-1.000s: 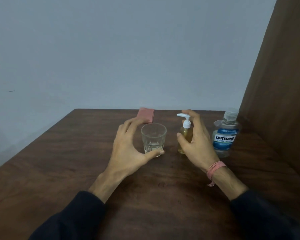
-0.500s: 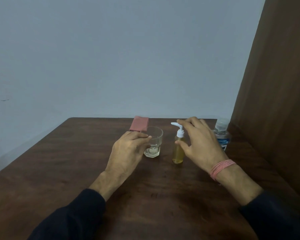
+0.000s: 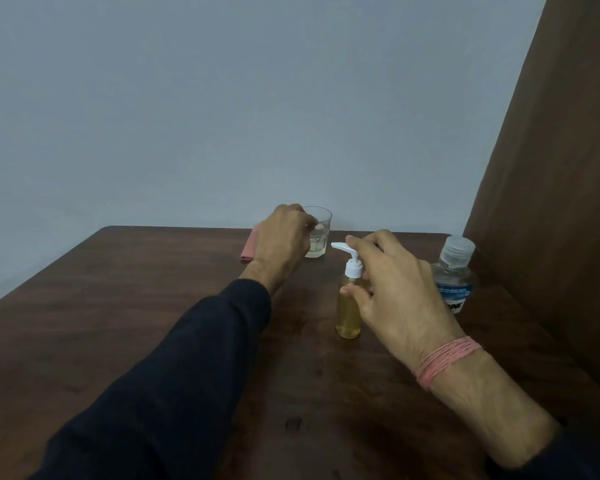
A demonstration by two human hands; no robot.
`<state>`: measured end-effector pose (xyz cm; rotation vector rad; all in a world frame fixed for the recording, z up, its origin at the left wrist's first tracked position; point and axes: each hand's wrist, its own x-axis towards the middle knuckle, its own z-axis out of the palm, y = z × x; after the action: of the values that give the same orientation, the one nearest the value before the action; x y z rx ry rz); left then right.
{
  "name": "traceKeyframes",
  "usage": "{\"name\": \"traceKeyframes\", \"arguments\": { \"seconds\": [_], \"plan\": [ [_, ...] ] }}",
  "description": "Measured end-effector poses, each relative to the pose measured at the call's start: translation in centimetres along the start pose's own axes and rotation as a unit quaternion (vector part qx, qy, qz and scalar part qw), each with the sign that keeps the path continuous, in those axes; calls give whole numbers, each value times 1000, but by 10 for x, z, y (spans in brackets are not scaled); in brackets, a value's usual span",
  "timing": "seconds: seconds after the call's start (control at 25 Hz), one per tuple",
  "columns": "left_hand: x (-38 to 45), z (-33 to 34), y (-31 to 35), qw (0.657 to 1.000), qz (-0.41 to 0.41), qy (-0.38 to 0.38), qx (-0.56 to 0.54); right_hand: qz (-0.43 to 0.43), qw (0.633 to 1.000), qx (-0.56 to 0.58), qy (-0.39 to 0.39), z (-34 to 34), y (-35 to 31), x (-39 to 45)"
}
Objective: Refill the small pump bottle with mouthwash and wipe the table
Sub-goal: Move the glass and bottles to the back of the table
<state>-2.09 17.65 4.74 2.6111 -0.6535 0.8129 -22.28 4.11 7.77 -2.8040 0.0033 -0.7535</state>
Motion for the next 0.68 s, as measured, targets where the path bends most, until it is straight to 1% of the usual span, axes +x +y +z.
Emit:
{"name": "traceKeyframes", "arguments": {
  "seconds": [0.12,0.2,0.32,0.36,0.44,0.48,0.52,0.56,0.64,0.68],
  "plan": [
    [23,12,-2,1000,-19,-18,15,8,1000,7,11,4,1,-2],
    [34,14,-1,999,-18,-30,31,12,1000,12,22,6,2,-4],
    [36,6,3,996,-10,-70,54,10,1000,10,19,7,0,-7],
    [30,0,4,996,-3,-73,59,9,1000,10,14,5,-1,-7],
    [5,-11,4,997,22,-51,46,8,1000,7,1,0,-1,-6],
    [-15,-16,4,999,40,-34,13,8,1000,6,-6,-3,-2,-6],
    [-39,-20,2,997,55,-27,-45,9,1000,4,-16,-6,-3,-5],
    [-65,-25,0,990,58,-41,-120,10,1000,2,-27,-9,-6,-5],
    [-112,-39,0,961,46,-121,-246,16,999,-12,-43,-15,-11,-4],
    [-129,-46,4,946,41,-154,-282,21,998,-21,-49,-18,-14,-2]
  ]
}}
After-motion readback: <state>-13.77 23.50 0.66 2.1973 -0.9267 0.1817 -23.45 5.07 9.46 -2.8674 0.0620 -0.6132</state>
